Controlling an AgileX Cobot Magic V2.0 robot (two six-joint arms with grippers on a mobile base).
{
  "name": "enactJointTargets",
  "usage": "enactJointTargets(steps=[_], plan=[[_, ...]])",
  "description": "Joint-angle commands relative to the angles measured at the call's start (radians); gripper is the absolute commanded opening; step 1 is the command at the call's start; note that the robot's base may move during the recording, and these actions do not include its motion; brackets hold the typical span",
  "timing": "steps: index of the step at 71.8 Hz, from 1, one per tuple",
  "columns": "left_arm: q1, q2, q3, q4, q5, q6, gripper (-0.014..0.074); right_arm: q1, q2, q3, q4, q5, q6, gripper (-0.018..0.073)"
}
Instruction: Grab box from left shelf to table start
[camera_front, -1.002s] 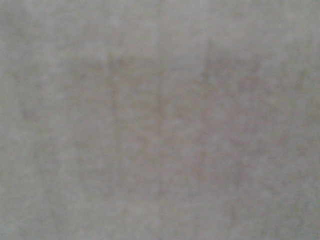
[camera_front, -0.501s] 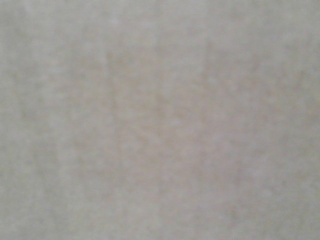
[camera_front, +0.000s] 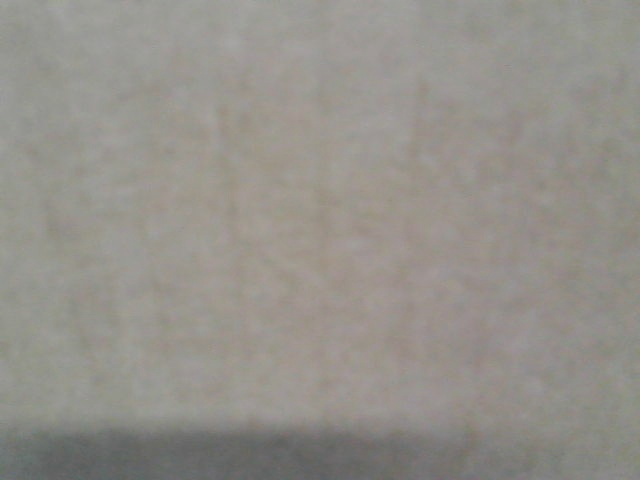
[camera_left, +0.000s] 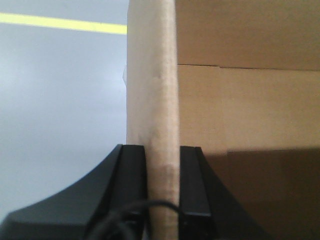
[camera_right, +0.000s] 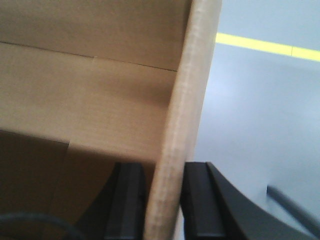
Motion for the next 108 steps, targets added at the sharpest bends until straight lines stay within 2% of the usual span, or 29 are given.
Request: enactJointTargets(steps=[1,108], plan=[[-0.007,-0.005,-0.041,-0.150,-0.112,-0.018,-0.0104,0.003,-0.003,-0.031,-0.014,-0.105,-0.028,0.0067],[-0.007,-0.005,-0.041,-0.159,-0.112,-0.018,-0.0104,0.003,-0.006,-0.031,-0.013,-0.105,-0.028,0.0067]])
